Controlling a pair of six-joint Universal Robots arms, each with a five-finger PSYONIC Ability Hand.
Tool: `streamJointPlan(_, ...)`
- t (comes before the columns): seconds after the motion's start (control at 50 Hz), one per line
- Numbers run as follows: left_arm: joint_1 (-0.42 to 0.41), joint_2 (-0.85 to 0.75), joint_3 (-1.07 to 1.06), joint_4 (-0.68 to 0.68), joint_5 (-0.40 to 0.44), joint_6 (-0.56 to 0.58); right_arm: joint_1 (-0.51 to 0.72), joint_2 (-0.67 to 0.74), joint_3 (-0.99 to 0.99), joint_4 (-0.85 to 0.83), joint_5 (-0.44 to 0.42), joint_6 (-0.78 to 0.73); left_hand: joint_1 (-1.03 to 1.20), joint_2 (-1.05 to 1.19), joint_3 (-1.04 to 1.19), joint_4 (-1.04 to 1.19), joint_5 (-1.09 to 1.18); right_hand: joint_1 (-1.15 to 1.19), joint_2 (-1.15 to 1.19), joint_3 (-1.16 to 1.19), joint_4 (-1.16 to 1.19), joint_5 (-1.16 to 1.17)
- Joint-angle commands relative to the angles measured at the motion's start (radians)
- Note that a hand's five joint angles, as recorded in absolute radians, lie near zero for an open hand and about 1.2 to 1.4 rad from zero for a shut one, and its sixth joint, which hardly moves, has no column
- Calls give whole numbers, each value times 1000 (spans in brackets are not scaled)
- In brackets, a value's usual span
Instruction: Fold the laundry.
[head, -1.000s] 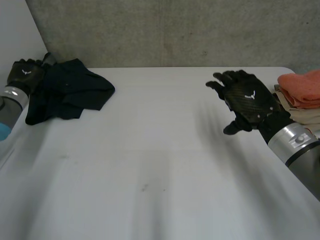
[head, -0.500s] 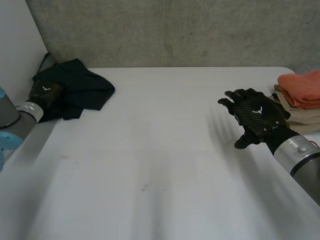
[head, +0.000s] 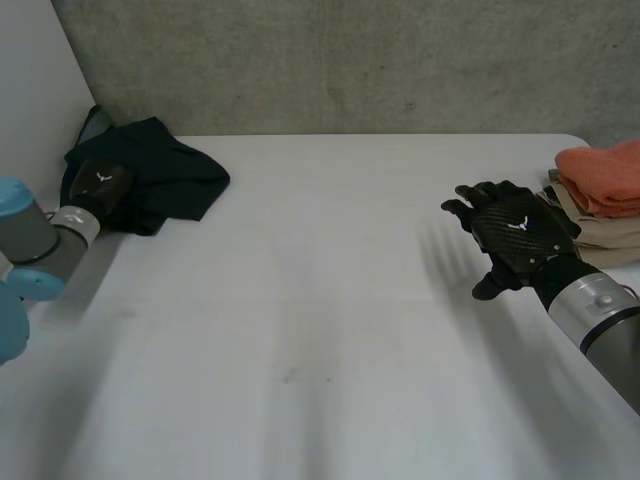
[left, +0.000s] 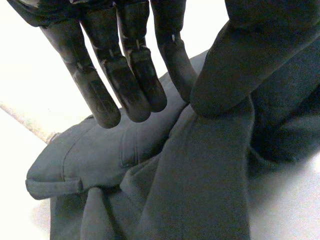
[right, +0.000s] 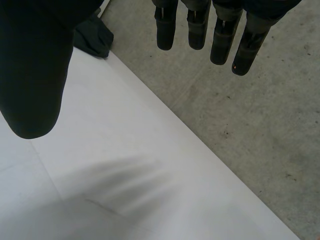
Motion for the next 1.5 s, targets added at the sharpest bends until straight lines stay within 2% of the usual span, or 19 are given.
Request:
streamJointPlan(0.02,-51,205,-228,60,-80,-8,0,-1,-3,0,0,0,235,204,210,199,241,-34,-52,-43,-66,-64)
streamJointPlan(0.08,-74,294,-326,89,-82,-36,0,1,-3,1,0,2,235,204,210,199,241,-34,-52,-43,-66,-64)
streamJointPlan(0.24,-129,556,-551,103,-71,-327,0,1,-1,1,0,0,235,204,210,199,241,-34,-52,-43,-66,-64)
streamJointPlan(0.36,-132,630,-593,164,-57,-358,-3,1,-1,1,-2,-3,235,204,210,199,241,-34,-52,-43,-66,-64)
streamJointPlan(0.38,-127,610,-583,173,-56,-346,-3,1,-1,1,-3,-3,53,22,27,16,58,-34,-52,-43,-66,-64)
streamJointPlan(0.4,-118,560,-566,169,-47,-299,-3,1,-1,1,-2,-3,-609,-640,-635,-645,-604,-34,-52,-43,-66,-64)
streamJointPlan(0.42,-111,537,-560,160,-45,-265,-5,1,-1,1,-3,-3,-781,-812,-807,-818,-776,-34,-52,-43,-66,-64)
streamJointPlan(0.52,-37,452,-504,77,-45,-15,-28,-1,0,3,-6,-3,-850,-882,-876,-887,-845,-34,-52,-43,-66,-64)
streamJointPlan(0.56,-22,406,-486,49,-47,92,-29,-1,0,3,-6,-3,-833,-864,-859,-869,-828,-34,-52,-43,-66,-64)
streamJointPlan(0.62,-11,365,-463,35,-47,149,-29,1,0,3,-5,-3,-798,-829,-824,-834,-793,-34,-52,-43,-66,-64)
streamJointPlan(0.92,0,170,-264,28,-50,143,-31,4,-1,1,-3,-3,-619,-650,-645,-655,-613,-34,-52,-43,-66,-64)
streamJointPlan(1.04,-2,98,-165,28,-56,143,-31,7,0,1,-2,-3,-445,-477,-471,-482,-440,-34,-52,-43,-66,-64)
streamJointPlan(1.14,-3,59,-122,29,-59,143,-29,10,0,1,0,-3,-188,-219,-214,-224,-182,-34,-52,-43,-66,-64)
streamJointPlan(1.16,-3,55,-116,29,-60,143,-29,10,0,1,0,-3,-79,-111,-105,-116,-74,-34,-52,-43,-66,-64)
streamJointPlan(1.18,-6,49,-109,32,-65,142,-29,12,0,1,0,-3,232,201,206,196,238,-34,-52,-43,-66,-64)
streamJointPlan(1.2,-11,49,-108,37,-71,142,-29,13,0,1,0,-3,235,204,210,199,241,-34,-52,-43,-66,-64)
streamJointPlan(1.34,-81,166,-222,72,-209,134,-28,21,-1,1,1,-3,235,204,210,199,241,-34,-52,-43,-66,-64)
streamJointPlan(1.46,-167,395,-476,130,-215,55,-29,18,-7,3,20,-21,235,204,210,199,241,-34,-52,-43,-66,-64)
streamJointPlan(1.5,-225,501,-571,137,-218,-13,-31,18,-10,3,33,-34,235,204,210,199,241,-34,-52,-43,-66,-64)
